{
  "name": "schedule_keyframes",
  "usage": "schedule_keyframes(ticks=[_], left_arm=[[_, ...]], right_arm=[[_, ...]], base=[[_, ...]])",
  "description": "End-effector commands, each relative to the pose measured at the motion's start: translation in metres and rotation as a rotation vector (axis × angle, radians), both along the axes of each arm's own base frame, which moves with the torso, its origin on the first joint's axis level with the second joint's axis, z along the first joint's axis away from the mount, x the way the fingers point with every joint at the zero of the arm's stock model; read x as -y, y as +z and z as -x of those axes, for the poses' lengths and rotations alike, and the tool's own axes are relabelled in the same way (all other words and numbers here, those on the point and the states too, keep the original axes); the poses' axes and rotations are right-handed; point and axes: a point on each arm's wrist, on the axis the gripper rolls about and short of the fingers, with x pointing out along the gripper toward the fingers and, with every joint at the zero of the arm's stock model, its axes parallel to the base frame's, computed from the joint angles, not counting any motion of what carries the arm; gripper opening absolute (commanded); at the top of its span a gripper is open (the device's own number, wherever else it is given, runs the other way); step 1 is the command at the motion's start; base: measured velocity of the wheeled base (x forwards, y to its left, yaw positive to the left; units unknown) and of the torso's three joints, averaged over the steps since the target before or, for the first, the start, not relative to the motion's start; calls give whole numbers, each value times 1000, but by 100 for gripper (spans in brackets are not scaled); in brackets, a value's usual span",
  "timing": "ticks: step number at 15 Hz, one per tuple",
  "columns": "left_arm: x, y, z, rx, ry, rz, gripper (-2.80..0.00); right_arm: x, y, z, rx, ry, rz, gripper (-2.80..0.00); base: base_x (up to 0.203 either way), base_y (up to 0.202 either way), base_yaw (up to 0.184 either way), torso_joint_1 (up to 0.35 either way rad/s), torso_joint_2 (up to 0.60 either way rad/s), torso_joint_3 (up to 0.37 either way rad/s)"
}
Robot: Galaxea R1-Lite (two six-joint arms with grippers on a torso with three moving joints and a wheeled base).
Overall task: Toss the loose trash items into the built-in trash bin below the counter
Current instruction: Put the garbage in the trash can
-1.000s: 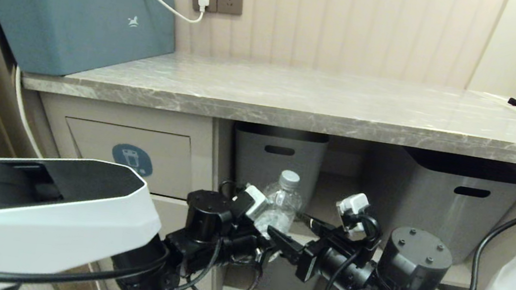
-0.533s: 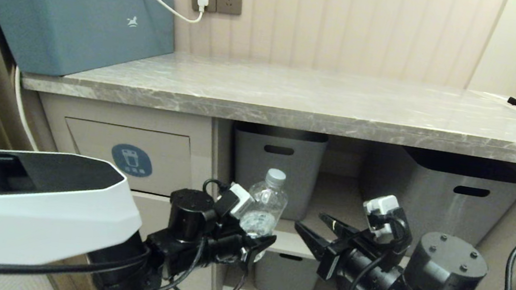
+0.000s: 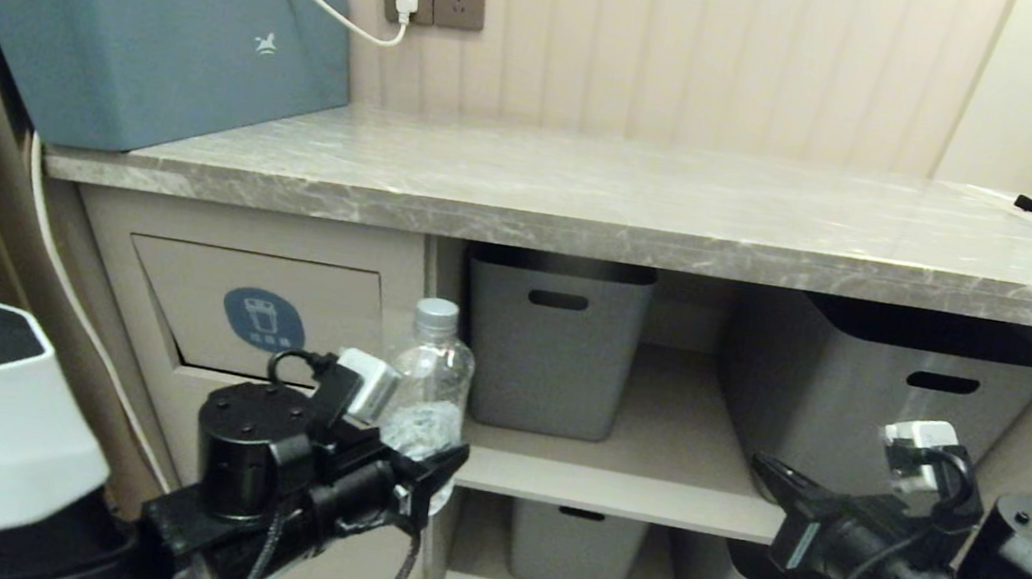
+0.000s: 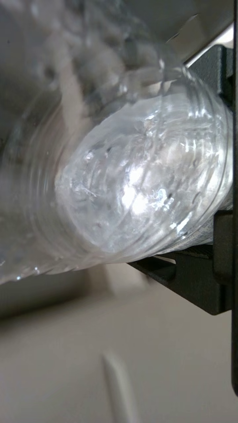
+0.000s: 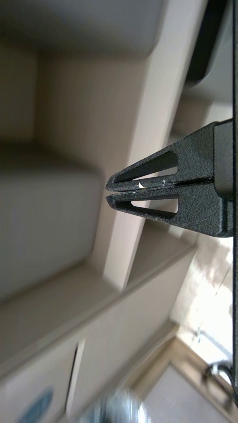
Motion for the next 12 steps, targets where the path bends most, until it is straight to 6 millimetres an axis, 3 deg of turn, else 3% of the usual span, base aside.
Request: schedule_keyframes(ticks=[1,3,7,12], left_arm=[[-17,12,16,-18,107,77,-280],[-30,11,27,-100,293,226,-280],[-55,3,33,-169,673,508,-280],[-72,12,32,-112,817,632,-280]], right_arm=[[28,5,25,1,-90,-2,-280],[48,15,34,50,-230,-13,-280],[64,39,50,187,-356,-34,-280],[75,82,111,476,-393,-85,-280]], base=[[0,0,0,0,0,0],[0,0,0,0,0,0],[0,0,0,0,0,0],[0,0,0,0,0,0]])
